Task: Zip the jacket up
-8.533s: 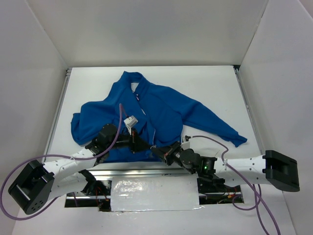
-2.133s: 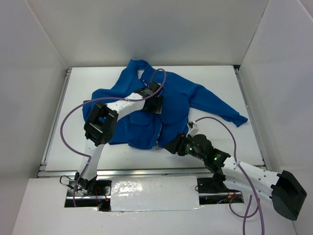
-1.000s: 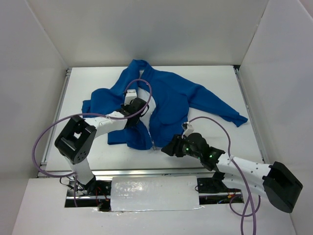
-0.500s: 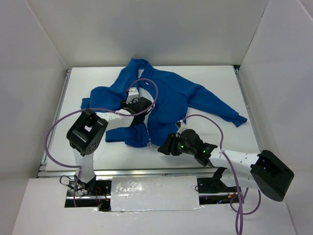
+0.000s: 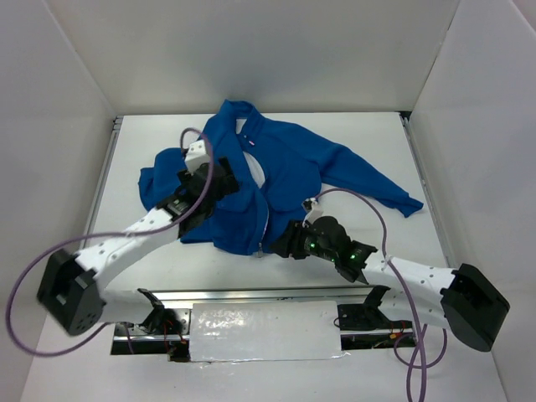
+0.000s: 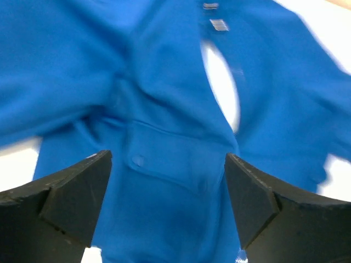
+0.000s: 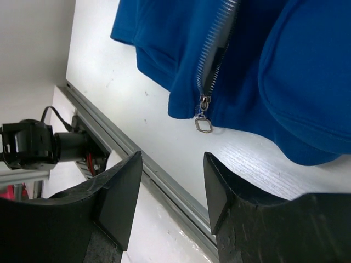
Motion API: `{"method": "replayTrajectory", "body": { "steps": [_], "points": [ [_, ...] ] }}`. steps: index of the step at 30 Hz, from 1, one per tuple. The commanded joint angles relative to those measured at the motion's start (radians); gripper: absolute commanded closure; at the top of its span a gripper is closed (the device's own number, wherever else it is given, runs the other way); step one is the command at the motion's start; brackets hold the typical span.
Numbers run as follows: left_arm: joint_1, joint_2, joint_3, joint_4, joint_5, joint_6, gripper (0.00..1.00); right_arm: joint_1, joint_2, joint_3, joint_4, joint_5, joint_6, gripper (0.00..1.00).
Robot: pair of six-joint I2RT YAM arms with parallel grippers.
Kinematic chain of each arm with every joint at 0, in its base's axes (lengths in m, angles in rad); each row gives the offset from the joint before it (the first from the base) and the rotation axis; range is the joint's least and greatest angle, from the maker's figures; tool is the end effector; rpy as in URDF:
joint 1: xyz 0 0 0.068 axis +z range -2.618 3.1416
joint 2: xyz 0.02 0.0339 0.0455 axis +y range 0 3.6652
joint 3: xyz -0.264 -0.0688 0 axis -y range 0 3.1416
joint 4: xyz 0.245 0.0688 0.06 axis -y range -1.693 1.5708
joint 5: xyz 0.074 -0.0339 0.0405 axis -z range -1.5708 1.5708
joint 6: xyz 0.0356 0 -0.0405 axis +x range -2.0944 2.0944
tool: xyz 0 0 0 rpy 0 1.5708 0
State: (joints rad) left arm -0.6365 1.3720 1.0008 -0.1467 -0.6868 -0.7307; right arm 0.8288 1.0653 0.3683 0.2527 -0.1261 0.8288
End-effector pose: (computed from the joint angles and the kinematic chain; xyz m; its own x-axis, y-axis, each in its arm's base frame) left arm 0.2596 -0.1638 0.2891 -0.3076 -0.4144 -0.8565 -0.2533 0.9033 -0.3461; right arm 0.1435 0.1632 0.1862 -0.7919 0.2184 -0.5703 -0.3319 0.6300 0.7021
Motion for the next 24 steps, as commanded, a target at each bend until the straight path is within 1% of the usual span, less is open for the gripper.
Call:
{"method": "replayTrajectory", "body": {
  "steps": [1,2,3,4,6,7,9,12,13,17,19,22,23,24],
  "points": [
    [-0.021,-0.164,-0.164,-0.029,0.234,-0.120,0.05,-0.003,-0.059,0.041,-0.032,0.048,0.004,0.44],
    [-0.034,-0.195,-0.204,-0.015,0.316,-0.136,0.05,-0.011,-0.067,0.043,-0.049,0.046,0.015,0.44],
    [-0.046,-0.246,-0.243,-0.001,0.348,-0.171,0.05,-0.013,-0.073,0.043,-0.053,0.042,0.016,0.44],
    [-0.069,-0.264,-0.323,0.019,0.380,-0.182,0.06,-0.014,-0.086,0.041,-0.053,0.036,0.016,0.44],
    [-0.092,-0.316,-0.398,0.103,0.464,-0.214,0.07,-0.020,-0.097,0.038,-0.052,0.033,0.015,0.44],
    [-0.106,-0.329,-0.469,0.196,0.496,-0.217,0.09,-0.020,-0.100,0.038,-0.053,0.036,0.013,0.43],
    [-0.120,-0.347,-0.560,0.287,0.573,-0.223,0.11,-0.022,-0.088,0.047,-0.064,0.043,0.013,0.43],
    [-0.126,-0.328,-0.628,0.458,0.647,-0.208,0.15,-0.023,-0.064,0.050,-0.063,0.040,0.019,0.43],
    [-0.126,-0.315,-0.637,0.501,0.659,-0.202,0.19,-0.023,-0.059,0.047,-0.052,0.039,0.032,0.43],
    [-0.129,-0.210,-0.633,0.608,0.667,-0.170,0.19,-0.022,-0.051,0.043,-0.040,0.017,0.041,0.44],
    [-0.129,-0.180,-0.639,0.662,0.700,-0.165,0.20,-0.023,-0.054,0.043,-0.043,0.008,0.038,0.44],
    [-0.130,-0.131,-0.634,0.717,0.711,-0.165,0.24,-0.023,-0.056,0.044,-0.052,0.005,0.036,0.44],
    [-0.130,-0.111,-0.627,0.720,0.711,-0.164,0.27,-0.022,-0.057,0.043,-0.050,0.002,0.035,0.43],
    [-0.130,-0.097,-0.620,0.714,0.707,-0.165,0.37,-0.023,-0.057,0.043,-0.049,-0.001,0.036,0.44]
  ]
}}
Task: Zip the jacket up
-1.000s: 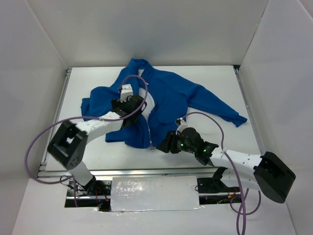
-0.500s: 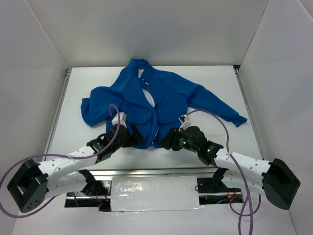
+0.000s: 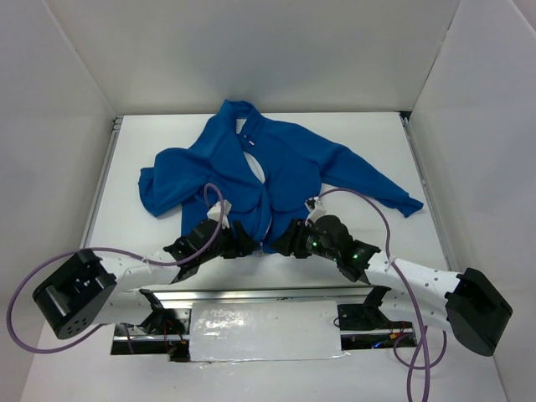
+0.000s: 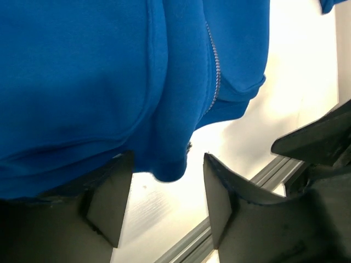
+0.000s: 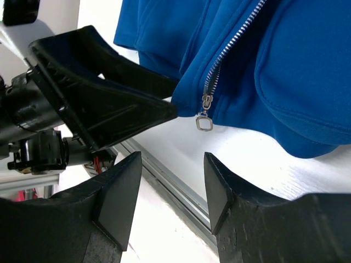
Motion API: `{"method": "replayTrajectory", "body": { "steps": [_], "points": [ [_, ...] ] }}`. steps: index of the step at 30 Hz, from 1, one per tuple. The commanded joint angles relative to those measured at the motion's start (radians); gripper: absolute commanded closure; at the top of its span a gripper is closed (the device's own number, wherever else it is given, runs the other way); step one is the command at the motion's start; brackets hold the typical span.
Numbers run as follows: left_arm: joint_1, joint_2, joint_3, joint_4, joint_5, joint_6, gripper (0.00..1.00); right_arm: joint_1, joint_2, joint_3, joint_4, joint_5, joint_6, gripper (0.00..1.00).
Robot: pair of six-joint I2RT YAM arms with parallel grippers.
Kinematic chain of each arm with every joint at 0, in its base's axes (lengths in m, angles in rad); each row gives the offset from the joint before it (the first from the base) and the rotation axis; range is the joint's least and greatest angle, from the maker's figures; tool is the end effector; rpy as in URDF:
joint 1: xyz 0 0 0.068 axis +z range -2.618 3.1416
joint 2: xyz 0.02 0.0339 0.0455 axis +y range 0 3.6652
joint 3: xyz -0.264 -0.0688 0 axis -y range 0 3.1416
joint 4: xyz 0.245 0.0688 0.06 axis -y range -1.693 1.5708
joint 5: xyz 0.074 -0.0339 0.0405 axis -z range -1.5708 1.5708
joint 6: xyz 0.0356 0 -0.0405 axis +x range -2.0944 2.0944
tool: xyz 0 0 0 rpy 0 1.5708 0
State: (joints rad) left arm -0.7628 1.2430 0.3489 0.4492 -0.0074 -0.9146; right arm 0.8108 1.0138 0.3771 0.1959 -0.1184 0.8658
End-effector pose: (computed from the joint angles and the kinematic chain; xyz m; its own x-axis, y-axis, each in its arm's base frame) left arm 0.1694 -0.1616 0.1628 -0.7334 -0.3950 -0.5532 0.1721 0.6795 -0.7132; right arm 0.1430 0.1566 0.1935 -0.7947 0.2616 -0.5477 -0.2903 0.6287 0.7215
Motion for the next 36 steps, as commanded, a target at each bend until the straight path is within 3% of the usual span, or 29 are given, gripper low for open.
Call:
{"method": "replayTrajectory", "body": {
  "steps": [1,4,11,13,14,16,20,24,30,36],
  "points": [
    [-0.004,0.044,0.036,0.115,0.030,0.019,0.40,-0.005,-0.007,0.034,0.010,-0.012,-0.001,0.44],
    [-0.004,0.079,0.044,0.115,0.040,0.013,0.46,-0.005,-0.012,0.034,0.005,-0.013,-0.002,0.44],
    [-0.004,0.147,0.047,0.144,0.067,0.016,0.42,-0.005,0.006,0.036,0.014,-0.029,-0.004,0.44],
    [-0.004,0.164,0.047,0.158,0.075,0.016,0.59,-0.005,0.014,0.036,0.033,-0.043,-0.007,0.43],
    [-0.004,0.171,0.047,0.160,0.070,0.011,0.82,-0.005,0.025,0.036,0.037,-0.052,-0.007,0.44],
    [-0.004,0.168,0.044,0.151,0.054,0.010,0.99,-0.007,0.034,0.037,0.050,-0.078,-0.010,0.46],
    [-0.003,0.101,-0.002,0.138,0.012,-0.007,1.00,-0.005,0.097,0.043,0.074,-0.136,-0.002,0.47],
    [-0.001,0.052,-0.044,0.204,0.012,-0.030,1.00,-0.004,0.207,0.036,0.204,-0.210,0.022,0.47],
    [0.022,0.059,-0.120,0.462,0.153,-0.096,1.00,-0.002,0.308,0.005,0.376,-0.253,0.047,0.47],
    [0.049,0.096,-0.149,0.604,0.254,-0.142,1.00,-0.002,0.333,0.019,0.412,-0.259,0.055,0.47]
  ]
}}
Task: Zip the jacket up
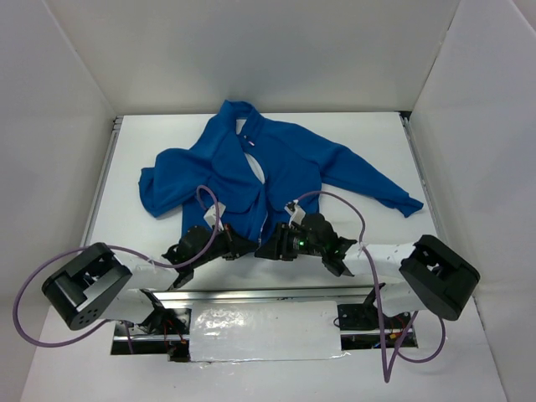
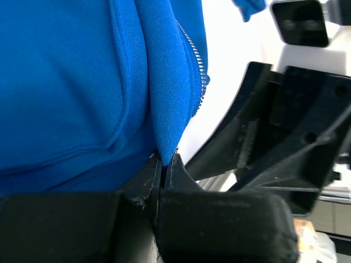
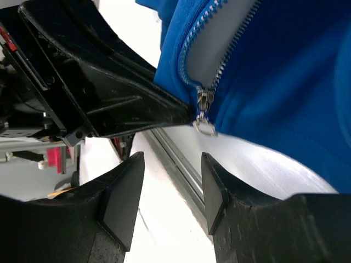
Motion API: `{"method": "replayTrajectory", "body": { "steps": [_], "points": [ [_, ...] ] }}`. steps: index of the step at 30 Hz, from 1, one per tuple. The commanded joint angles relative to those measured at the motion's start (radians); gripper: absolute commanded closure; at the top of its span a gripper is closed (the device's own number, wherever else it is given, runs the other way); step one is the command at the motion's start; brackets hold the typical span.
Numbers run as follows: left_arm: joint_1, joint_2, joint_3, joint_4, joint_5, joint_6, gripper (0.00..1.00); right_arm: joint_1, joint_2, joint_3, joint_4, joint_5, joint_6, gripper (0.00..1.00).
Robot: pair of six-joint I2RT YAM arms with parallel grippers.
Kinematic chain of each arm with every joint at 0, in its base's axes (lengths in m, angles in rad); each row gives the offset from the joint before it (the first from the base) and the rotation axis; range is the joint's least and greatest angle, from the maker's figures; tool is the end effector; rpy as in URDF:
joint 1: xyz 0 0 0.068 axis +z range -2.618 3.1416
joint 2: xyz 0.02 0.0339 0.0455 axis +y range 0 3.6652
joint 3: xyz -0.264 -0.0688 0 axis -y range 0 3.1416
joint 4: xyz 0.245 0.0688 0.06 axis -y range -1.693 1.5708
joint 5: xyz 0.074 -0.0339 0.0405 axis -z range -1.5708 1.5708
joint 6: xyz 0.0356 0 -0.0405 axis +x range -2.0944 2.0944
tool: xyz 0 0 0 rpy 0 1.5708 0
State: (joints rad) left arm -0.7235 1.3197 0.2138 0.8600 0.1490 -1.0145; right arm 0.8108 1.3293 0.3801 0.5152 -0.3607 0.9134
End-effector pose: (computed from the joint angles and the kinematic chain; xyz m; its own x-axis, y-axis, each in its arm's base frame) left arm 0.1642 -0.1521 0.1505 -0.7439 -0.4634 -0.4815 0.2477 0.4779 -0.8428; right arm 0.1601 0.1867 0.1605 -0.8885 0.1403 -0.4369 -0.3199 0.4933 0.8089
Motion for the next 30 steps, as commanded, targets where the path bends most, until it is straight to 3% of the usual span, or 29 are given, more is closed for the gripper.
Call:
{"method": "replayTrajectory", "body": {
  "steps": [1,12,16,24,30],
  "points": [
    [0.016,0.036,-0.027,0.223,0.107,-0.058,1.00,-0.002,0.037,0.019,0.097,-0.015,0.007,0.47],
    [0.052,0.128,-0.039,0.390,0.196,-0.102,1.00,-0.002,0.126,-0.053,0.238,0.011,0.044,0.47],
    [0.053,0.116,-0.039,0.390,0.199,-0.101,1.00,-0.002,0.165,-0.066,0.362,-0.020,0.044,0.47],
    [0.055,0.078,-0.036,0.320,0.189,-0.075,1.00,-0.002,0.144,-0.070,0.427,-0.029,0.030,0.50],
    [0.056,0.081,-0.036,0.323,0.190,-0.076,1.00,-0.004,0.104,-0.064,0.364,0.000,0.010,0.62]
  ]
}}
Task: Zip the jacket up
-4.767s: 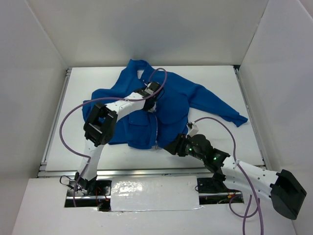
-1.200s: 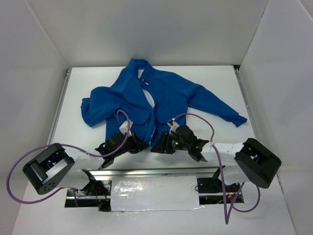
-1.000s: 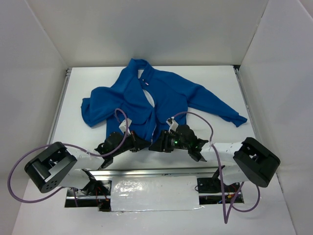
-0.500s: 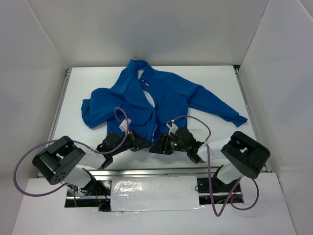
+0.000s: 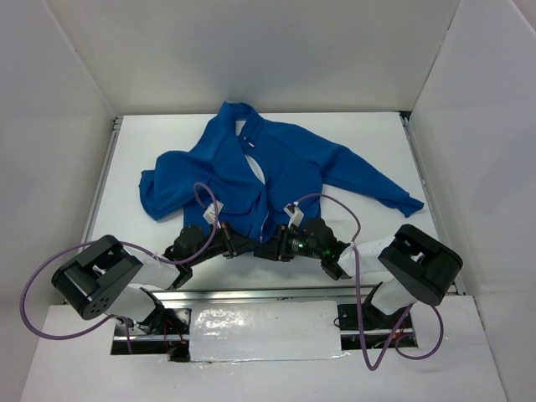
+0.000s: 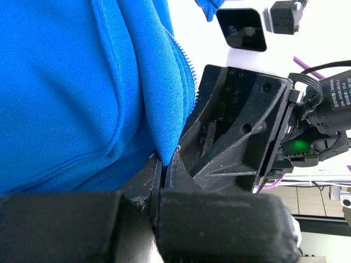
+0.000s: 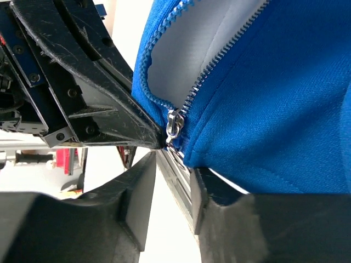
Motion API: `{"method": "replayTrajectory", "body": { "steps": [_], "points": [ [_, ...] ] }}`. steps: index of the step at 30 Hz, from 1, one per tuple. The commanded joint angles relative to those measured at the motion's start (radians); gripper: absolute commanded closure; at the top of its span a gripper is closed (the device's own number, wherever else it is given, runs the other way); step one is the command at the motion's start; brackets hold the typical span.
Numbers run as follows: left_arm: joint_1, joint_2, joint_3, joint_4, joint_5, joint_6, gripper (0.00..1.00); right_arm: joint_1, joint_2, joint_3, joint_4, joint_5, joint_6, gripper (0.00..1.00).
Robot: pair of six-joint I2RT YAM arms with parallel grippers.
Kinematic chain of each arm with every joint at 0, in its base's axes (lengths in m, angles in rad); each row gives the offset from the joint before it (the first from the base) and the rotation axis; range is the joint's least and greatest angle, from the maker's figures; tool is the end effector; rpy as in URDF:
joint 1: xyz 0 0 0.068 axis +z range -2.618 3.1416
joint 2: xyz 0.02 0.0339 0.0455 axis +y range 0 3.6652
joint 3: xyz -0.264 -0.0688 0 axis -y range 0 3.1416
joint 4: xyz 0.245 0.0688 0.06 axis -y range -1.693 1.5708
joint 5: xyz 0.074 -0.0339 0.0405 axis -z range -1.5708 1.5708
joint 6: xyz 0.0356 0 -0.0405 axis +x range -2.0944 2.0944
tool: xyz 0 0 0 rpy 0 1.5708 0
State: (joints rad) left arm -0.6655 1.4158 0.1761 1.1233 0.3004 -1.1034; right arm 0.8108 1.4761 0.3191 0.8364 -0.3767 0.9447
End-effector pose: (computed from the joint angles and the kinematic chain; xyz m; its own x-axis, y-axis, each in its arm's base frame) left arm 0.1688 -0.1459 0.1496 -0.7741 -0.4765 -0.4168 0.2883 0.3208 -0.9022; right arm 0.1628 0.1903 0.1424 -0.8683 0.1802 -0.4622 -0.3600 0.4122 0.8370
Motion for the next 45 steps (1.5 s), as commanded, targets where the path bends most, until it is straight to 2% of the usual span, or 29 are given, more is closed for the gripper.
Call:
{"method": "replayTrajectory", "body": {
  "steps": [1,9,11,16,20,21,24,29,33,37,42,45],
  "points": [
    [-0.002,-0.015,0.003,0.058,0.039,0.014,1.00,-0.002,-0.045,-0.003,0.040,0.019,-0.020,0.64],
    [0.000,-0.011,0.005,0.053,0.042,0.023,1.00,-0.002,-0.042,-0.002,0.004,0.045,0.008,0.82],
    [0.000,-0.014,0.003,0.049,0.040,0.031,1.00,-0.004,-0.042,0.008,-0.022,0.050,0.026,0.91],
    [0.000,-0.009,0.005,0.043,0.046,0.069,1.00,-0.004,-0.062,0.026,-0.092,0.042,0.101,1.00],
    [0.000,0.011,0.007,0.052,0.072,0.103,1.00,-0.005,-0.118,0.063,-0.177,0.029,0.170,1.00],
    [0.000,0.012,0.002,0.070,0.083,0.109,1.00,-0.009,-0.134,0.080,-0.272,0.035,0.187,1.00],
    [0.001,0.011,-0.012,0.069,0.089,0.134,1.00,-0.030,-0.175,0.136,-0.393,0.027,0.223,1.00],
    [0.000,-0.002,0.003,-0.023,0.115,0.207,1.00,-0.120,-0.106,0.192,-0.353,-0.199,0.261,1.00],
    [-0.002,0.003,0.003,-0.062,0.128,0.235,1.00,-0.186,0.037,0.195,-0.115,-0.343,0.438,1.00],
    [-0.016,0.005,-0.004,-0.088,0.129,0.246,1.00,-0.203,0.118,0.247,-0.054,-0.363,0.560,1.00],
    [-0.060,-0.005,-0.015,-0.131,0.095,0.264,1.00,-0.254,0.168,0.316,-0.060,-0.297,0.637,1.00],
    [-0.083,-0.018,-0.029,-0.148,0.065,0.260,1.00,-0.303,0.197,0.394,-0.123,-0.269,0.635,1.00]
  ]
}}
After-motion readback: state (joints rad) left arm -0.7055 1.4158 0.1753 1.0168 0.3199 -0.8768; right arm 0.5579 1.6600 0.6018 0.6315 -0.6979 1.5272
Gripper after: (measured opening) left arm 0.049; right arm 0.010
